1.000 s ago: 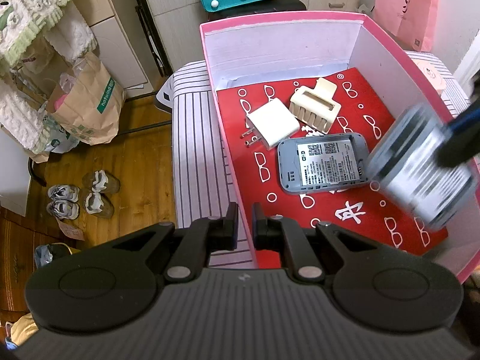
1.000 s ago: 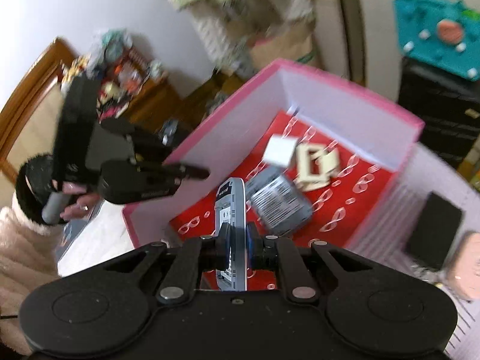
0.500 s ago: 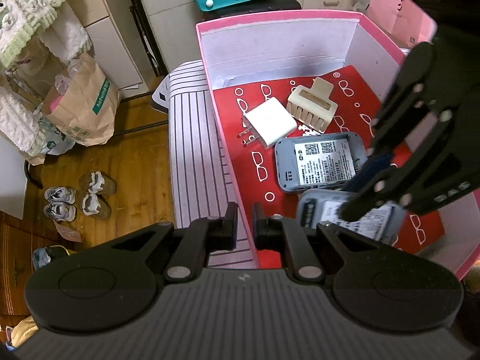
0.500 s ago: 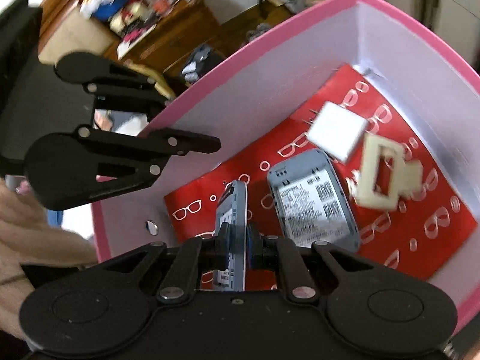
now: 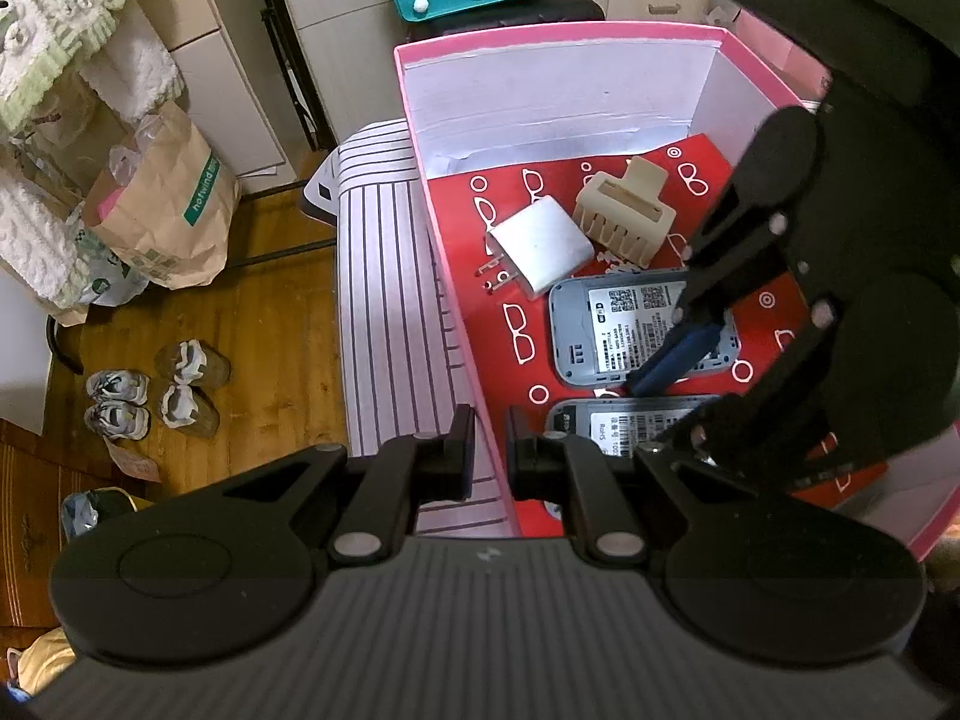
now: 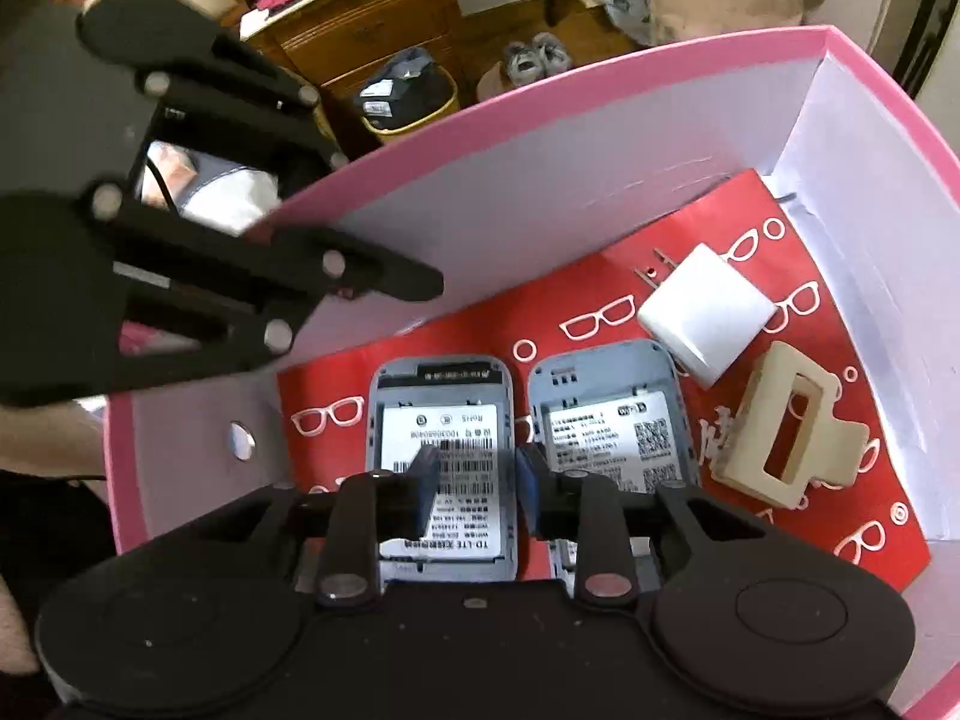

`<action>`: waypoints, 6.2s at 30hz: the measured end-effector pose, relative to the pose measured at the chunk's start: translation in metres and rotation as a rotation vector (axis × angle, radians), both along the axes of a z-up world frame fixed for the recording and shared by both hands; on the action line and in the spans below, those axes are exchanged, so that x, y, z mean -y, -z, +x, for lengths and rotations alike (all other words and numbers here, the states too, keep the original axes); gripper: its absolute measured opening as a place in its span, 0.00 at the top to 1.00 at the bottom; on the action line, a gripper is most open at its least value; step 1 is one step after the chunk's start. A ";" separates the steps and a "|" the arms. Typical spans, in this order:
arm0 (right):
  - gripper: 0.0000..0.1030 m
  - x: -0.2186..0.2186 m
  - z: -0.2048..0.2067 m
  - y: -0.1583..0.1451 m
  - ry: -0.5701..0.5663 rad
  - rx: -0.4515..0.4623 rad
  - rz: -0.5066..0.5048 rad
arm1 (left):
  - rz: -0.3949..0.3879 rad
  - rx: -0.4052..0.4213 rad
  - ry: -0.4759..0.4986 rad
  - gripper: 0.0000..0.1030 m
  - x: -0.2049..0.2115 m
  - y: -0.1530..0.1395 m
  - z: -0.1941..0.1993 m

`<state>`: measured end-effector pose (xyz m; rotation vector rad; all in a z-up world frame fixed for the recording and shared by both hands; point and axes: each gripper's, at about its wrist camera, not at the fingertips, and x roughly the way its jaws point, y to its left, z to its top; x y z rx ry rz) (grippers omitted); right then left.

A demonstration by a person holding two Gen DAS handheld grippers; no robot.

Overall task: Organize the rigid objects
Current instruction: 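Grasp the purple star hair clip with the right gripper, then carry the purple star clip into the pink box and release it, then grasp the yellow starfish with the right gripper, then carry the yellow starfish into the pink box and release it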

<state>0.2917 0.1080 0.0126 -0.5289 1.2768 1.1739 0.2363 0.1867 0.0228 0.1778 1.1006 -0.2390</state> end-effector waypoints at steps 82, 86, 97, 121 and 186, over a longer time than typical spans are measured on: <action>0.64 0.210 -0.092 -0.076 0.611 0.563 0.382 | 0.013 0.103 -0.122 0.96 0.003 0.002 -0.014; 0.64 0.166 -0.077 -0.077 0.484 0.579 0.343 | -0.025 0.120 -0.118 0.95 -0.002 0.003 -0.016; 0.64 0.097 -0.017 -0.040 0.349 0.525 0.068 | -0.035 0.116 -0.041 0.93 -0.005 0.002 -0.015; 0.41 0.290 -0.062 -0.040 0.881 0.580 0.282 | -0.058 0.135 -0.114 0.93 -0.004 0.004 -0.018; 0.74 0.213 -0.085 -0.074 0.659 0.397 0.454 | -0.045 0.131 -0.116 0.93 0.001 0.004 -0.020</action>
